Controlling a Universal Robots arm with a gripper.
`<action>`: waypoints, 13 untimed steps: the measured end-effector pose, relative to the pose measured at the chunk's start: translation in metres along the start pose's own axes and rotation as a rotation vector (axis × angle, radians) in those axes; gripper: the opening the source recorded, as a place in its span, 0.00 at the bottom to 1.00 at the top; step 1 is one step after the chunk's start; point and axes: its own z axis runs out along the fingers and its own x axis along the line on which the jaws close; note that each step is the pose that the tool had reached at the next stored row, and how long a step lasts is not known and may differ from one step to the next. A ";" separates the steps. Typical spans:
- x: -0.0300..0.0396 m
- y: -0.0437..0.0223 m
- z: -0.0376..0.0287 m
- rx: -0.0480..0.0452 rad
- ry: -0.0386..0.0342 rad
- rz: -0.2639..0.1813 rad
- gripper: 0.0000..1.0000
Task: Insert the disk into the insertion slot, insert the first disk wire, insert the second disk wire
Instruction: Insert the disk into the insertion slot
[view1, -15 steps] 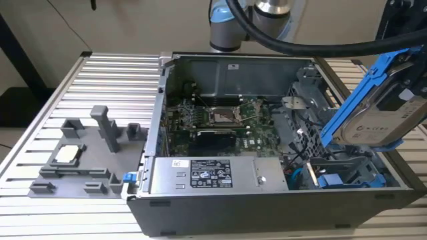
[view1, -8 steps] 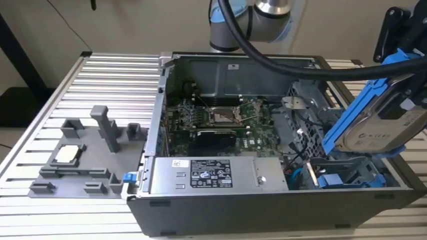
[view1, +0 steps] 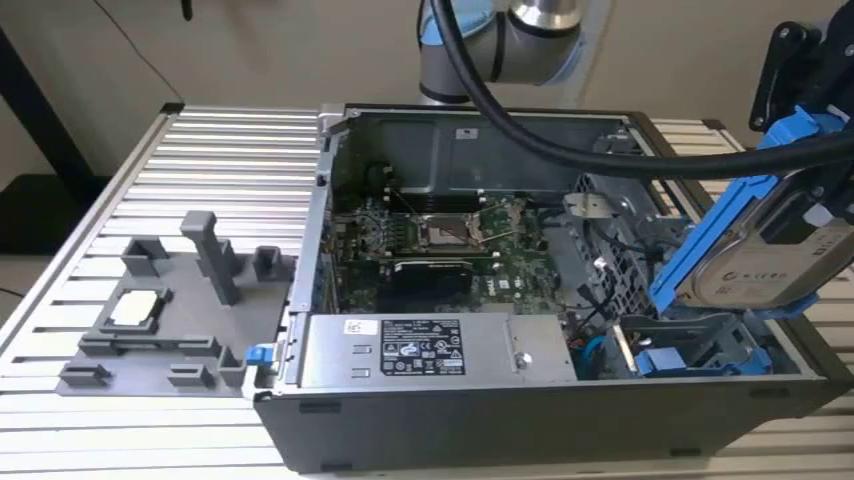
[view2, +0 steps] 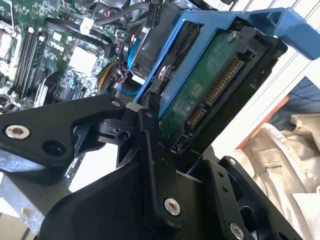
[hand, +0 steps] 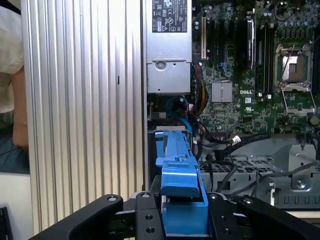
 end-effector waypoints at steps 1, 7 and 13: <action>0.0000 0.0000 0.0002 0.0001 -0.0001 0.000 0.33; -0.0001 0.0001 0.0091 0.0003 0.0000 0.000 0.33; -0.0002 0.0001 0.0201 0.0011 0.0000 0.000 0.33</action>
